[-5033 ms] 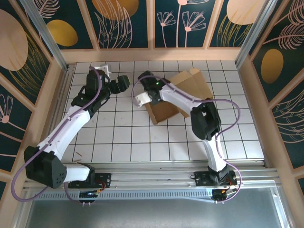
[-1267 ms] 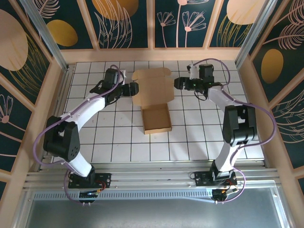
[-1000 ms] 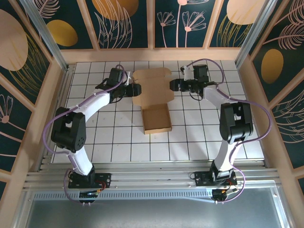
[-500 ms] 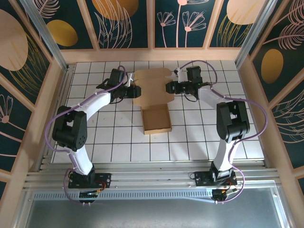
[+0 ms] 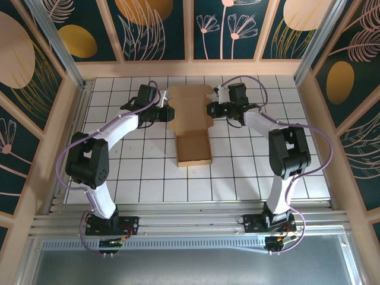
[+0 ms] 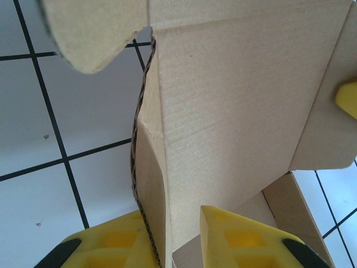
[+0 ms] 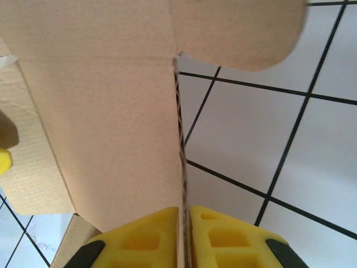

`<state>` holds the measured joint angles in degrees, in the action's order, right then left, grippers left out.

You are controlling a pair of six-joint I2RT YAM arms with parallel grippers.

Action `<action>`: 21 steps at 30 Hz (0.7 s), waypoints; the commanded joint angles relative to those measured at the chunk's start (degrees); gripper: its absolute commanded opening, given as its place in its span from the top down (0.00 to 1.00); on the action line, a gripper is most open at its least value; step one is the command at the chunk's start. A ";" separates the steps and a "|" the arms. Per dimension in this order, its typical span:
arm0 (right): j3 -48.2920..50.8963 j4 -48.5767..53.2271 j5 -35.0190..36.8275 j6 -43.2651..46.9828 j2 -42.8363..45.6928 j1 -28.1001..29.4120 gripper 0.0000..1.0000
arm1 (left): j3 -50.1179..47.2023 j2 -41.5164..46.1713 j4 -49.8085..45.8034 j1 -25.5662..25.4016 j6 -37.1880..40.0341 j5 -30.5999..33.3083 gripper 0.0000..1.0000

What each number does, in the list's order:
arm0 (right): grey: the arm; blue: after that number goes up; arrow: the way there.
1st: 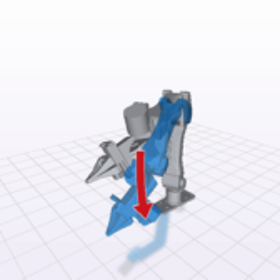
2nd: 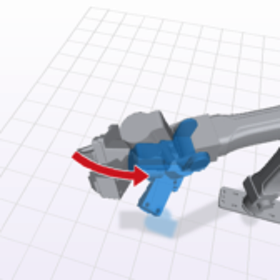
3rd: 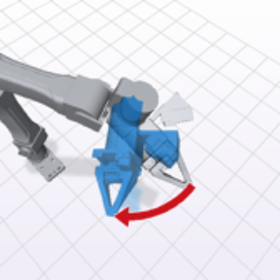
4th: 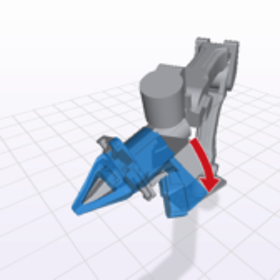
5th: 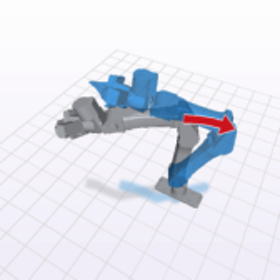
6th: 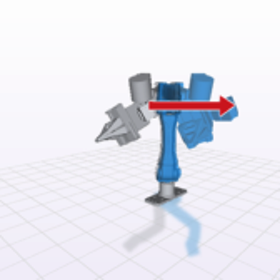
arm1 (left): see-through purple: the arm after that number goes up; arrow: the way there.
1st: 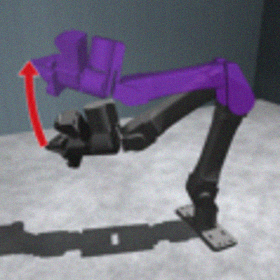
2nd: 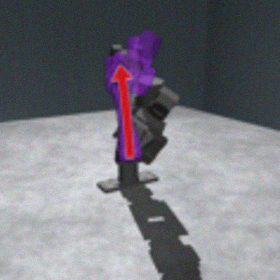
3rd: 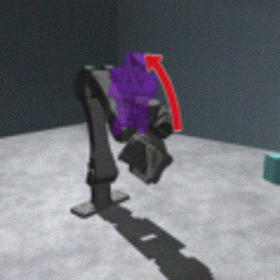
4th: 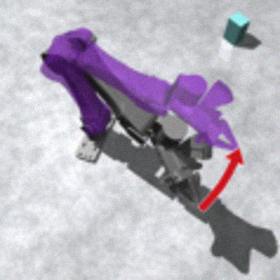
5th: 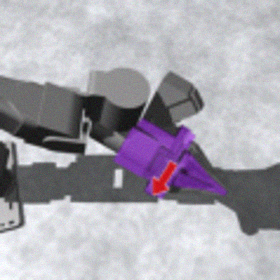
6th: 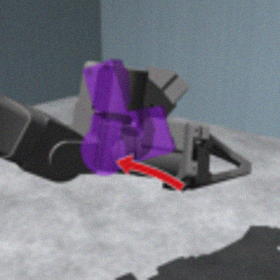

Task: Fold the paper box

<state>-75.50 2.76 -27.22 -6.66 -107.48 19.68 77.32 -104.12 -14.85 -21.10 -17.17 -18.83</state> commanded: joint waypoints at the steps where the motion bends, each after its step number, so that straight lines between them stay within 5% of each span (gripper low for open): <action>1: 1.27 -1.70 2.89 -1.85 3.53 1.88 0.90 | 0.34 -0.12 -0.40 -1.42 1.51 1.06 0.76; 8: 6.01 -3.66 10.47 -3.65 6.80 5.45 0.97 | -2.44 0.28 1.41 -4.27 0.18 4.79 0.79; 15: 8.68 -6.10 25.72 -1.22 9.89 9.85 1.00 | -9.20 4.81 10.10 -4.65 -0.33 6.86 0.79; 21: 14.00 -20.17 36.09 7.03 11.34 11.34 1.00 | -14.37 8.24 22.58 -4.65 3.11 8.58 0.81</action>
<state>-64.23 -7.42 1.65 -4.91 -98.63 30.37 65.47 -98.21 -0.03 -24.88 -16.45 -10.61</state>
